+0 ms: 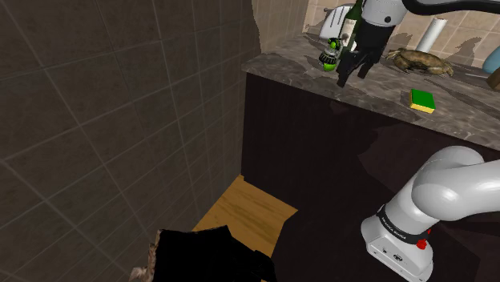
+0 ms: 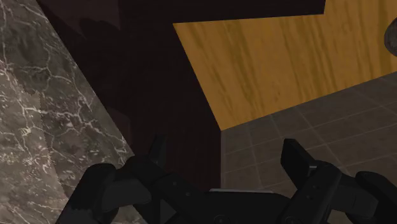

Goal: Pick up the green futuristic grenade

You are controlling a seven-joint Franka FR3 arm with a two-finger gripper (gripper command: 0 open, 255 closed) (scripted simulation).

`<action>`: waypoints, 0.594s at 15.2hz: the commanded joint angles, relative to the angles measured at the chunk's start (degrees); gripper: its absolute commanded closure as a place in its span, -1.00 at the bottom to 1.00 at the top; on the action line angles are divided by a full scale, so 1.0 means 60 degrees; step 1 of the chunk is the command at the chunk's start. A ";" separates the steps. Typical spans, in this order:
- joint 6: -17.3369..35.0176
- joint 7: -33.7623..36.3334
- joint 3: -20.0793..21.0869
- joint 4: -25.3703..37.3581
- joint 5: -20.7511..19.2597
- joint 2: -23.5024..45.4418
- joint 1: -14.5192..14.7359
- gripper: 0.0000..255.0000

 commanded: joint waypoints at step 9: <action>0.0359 -0.0612 -0.0855 0.1901 -0.0684 0.2449 -0.0639 -1.00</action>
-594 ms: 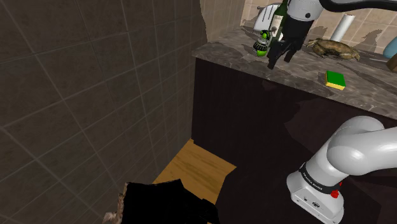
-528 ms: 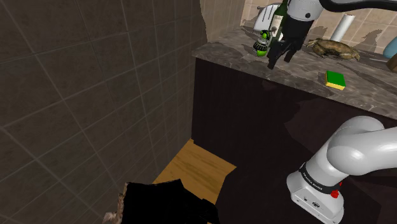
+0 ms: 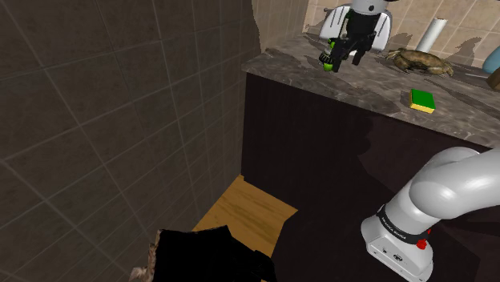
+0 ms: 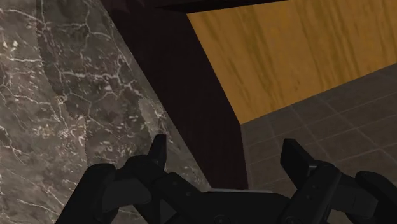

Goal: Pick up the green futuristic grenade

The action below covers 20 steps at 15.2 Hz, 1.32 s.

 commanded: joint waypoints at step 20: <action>-0.1447 -0.1936 -0.1915 0.8834 0.0027 0.7707 -0.1598 -1.00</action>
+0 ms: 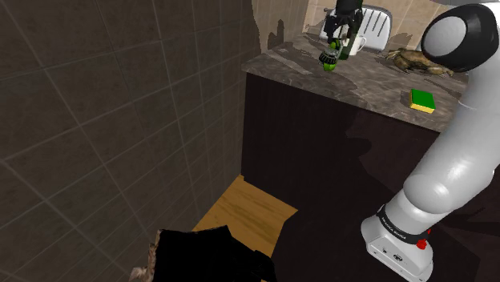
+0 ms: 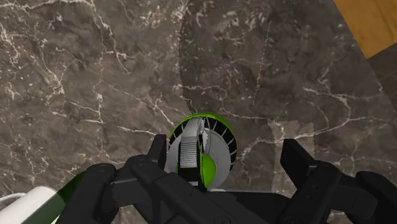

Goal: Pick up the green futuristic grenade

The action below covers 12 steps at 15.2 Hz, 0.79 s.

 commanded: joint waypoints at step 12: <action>0.0597 -0.0097 -0.0160 0.0211 0.0120 0.0866 -0.0305 1.00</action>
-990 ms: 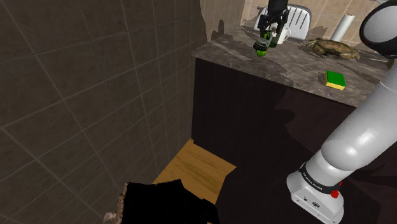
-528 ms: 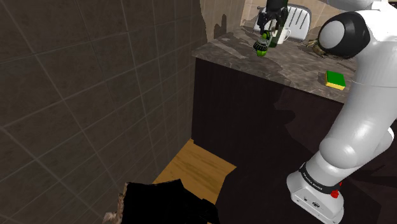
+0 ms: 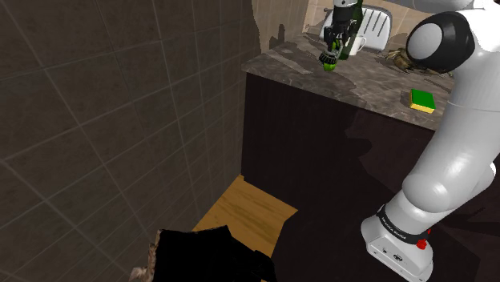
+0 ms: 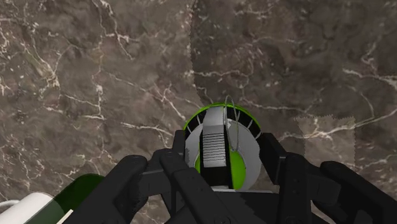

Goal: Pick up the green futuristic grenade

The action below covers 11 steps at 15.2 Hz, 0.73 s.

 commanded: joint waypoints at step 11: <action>-0.0275 -0.0051 -0.0005 0.0378 0.0023 0.0101 -0.0020 1.00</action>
